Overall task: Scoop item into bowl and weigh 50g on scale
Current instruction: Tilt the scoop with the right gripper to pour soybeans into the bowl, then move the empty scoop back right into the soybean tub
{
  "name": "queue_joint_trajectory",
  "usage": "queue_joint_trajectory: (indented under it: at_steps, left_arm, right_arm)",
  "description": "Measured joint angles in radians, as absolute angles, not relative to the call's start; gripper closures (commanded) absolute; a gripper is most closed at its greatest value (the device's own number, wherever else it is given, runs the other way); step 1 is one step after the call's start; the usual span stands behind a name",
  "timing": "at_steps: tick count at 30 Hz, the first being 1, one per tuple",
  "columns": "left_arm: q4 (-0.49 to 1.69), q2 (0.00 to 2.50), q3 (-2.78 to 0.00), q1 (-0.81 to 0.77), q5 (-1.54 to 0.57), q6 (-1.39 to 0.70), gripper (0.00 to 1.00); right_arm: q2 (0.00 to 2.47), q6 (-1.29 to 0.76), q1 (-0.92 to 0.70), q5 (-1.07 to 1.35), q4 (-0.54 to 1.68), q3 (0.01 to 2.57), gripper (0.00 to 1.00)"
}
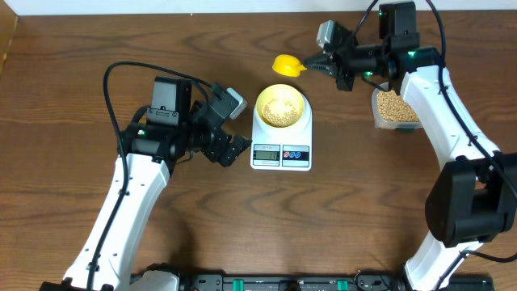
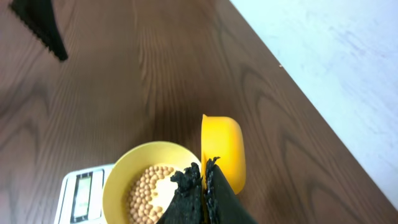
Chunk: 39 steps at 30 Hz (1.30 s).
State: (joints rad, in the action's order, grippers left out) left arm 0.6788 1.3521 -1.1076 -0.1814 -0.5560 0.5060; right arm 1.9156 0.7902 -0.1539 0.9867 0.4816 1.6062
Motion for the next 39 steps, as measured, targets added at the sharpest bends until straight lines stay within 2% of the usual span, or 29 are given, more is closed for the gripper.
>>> queue_joint_trajectory:
  at_steps: [6,9,12,21,39]
  left_arm:
    - [0.679,1.352,-1.108,-0.181,-0.556,0.506,0.10]
    - [0.679,1.352,-1.108,-0.181,-0.556,0.506,0.10]
    - [0.679,1.352,-1.108,-0.181,-0.556,0.506,0.10]
    - [0.679,1.352,-1.108,-0.181,-0.556,0.506,0.10]
    - [0.678,1.352,-1.108,-0.181,-0.556,0.506,0.10]
  right_arm:
    - [1.916,0.519,-0.154,0.907,0.308,1.603,0.99]
    - [1.916,0.321,-0.154,0.743,0.231,1.603,0.98]
    - [1.916,0.234,-0.154,0.612,0.231,1.603,0.99]
    - [1.916,0.118,-0.148,0.340,0.297,1.603,0.99]
    - [1.831,-0.100,-0.015,0.228,0.446,1.603,0.99]
